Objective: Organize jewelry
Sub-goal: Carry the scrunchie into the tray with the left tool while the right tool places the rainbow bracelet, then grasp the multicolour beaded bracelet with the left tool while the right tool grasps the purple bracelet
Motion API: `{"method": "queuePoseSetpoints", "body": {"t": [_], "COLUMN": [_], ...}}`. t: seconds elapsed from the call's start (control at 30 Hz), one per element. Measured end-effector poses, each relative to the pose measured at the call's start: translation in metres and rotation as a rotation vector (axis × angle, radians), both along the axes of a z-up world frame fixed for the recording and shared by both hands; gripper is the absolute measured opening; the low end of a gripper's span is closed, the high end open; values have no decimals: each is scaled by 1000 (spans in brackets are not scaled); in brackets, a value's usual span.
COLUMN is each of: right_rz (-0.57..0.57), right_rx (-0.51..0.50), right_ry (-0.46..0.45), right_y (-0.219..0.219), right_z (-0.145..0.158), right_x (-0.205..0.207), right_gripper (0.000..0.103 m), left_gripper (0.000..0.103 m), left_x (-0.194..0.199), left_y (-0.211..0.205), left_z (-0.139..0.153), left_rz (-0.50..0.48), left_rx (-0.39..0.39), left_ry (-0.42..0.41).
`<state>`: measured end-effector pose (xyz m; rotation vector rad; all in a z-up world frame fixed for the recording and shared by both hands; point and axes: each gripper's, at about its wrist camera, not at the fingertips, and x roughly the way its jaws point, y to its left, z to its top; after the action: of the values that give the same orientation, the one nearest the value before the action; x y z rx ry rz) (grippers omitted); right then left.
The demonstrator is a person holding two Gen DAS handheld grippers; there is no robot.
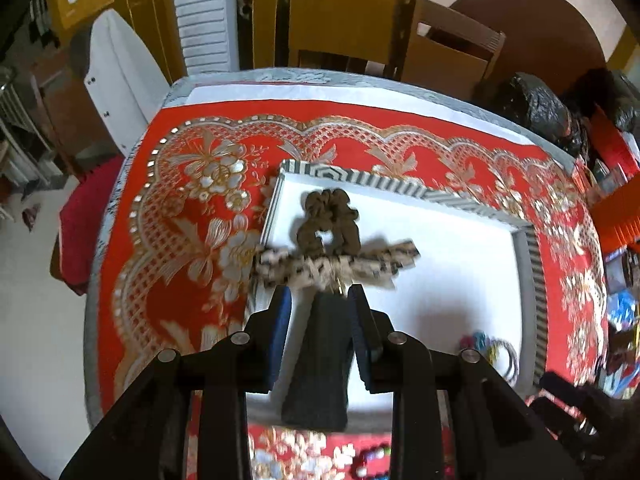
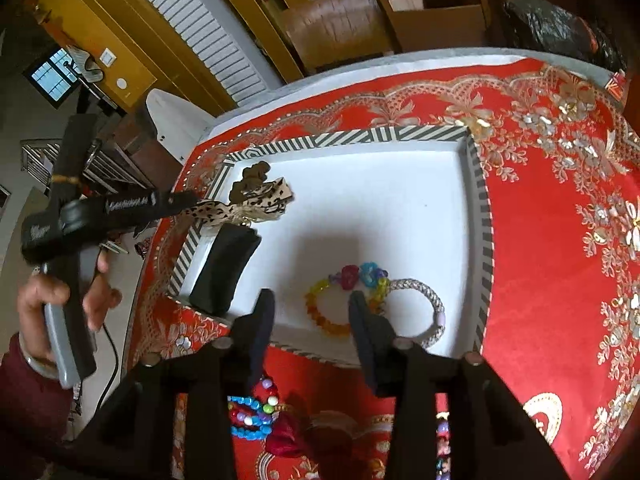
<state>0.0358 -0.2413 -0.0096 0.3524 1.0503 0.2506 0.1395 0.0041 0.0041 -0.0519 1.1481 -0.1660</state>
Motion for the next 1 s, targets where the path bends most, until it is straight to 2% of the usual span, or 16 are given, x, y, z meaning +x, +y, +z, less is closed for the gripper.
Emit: {"method": "queuePoseSetpoints", "body": {"t": [0.23, 0.43, 0.57, 0.77, 1.0], "right_rz": [46, 69, 75, 63, 33], "right_rx": [-27, -61, -80, -90, -128], "right_ry": [-34, -44, -31, 3, 42], "right_y": [1, -11, -25, -47, -72], "right_z": [18, 27, 23, 9, -4], "right_x": [-33, -68, -92, -126, -158], "right_gripper": [46, 46, 46, 46, 46], "left_gripper": [10, 10, 10, 10, 10], "left_x": [-55, -97, -120, -146, -167], "left_y": [-6, 5, 15, 17, 9], "left_z": [11, 13, 8, -17, -29], "left_rz": [-17, 7, 36, 61, 53], "left_rx": [15, -44, -72, -79, -90], "left_ry": [-5, 36, 63, 137, 168]}}
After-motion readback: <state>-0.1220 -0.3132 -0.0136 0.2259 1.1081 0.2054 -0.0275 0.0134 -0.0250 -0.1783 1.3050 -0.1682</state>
